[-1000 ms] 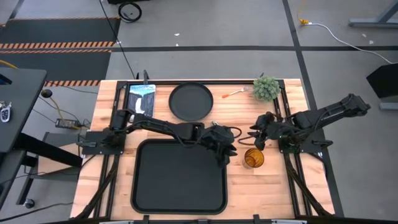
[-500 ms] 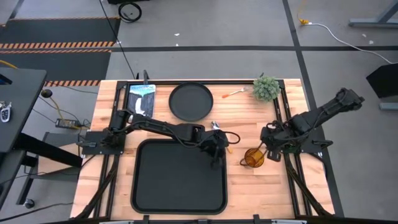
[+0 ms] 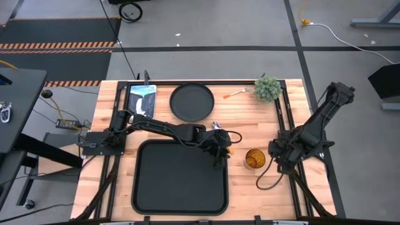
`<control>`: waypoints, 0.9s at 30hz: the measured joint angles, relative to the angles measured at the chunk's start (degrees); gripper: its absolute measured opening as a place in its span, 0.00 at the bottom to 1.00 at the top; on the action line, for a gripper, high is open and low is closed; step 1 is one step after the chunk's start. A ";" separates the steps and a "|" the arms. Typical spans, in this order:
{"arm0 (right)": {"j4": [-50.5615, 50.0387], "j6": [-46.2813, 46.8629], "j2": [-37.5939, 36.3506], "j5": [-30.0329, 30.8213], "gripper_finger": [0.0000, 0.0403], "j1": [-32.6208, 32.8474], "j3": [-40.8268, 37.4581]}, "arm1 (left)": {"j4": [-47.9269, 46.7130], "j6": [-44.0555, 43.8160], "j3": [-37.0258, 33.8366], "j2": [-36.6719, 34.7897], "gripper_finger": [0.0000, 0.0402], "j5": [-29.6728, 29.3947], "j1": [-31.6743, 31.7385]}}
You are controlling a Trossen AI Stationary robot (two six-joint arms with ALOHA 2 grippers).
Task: Pick and place plate/cup/fork/spoon on tray
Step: Put the brown cup on the black tray
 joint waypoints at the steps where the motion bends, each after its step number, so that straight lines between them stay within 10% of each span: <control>1: 1.84 0.43 1.00 0.41 0.37 0.75 -0.34 | 0.51 0.18 0.00 0.00 0.29 -1.29 -0.04; 27: 26.35 -13.56 16.81 14.38 0.37 -3.47 -0.84 | 4.56 -8.06 2.53 1.14 0.48 -7.64 -0.41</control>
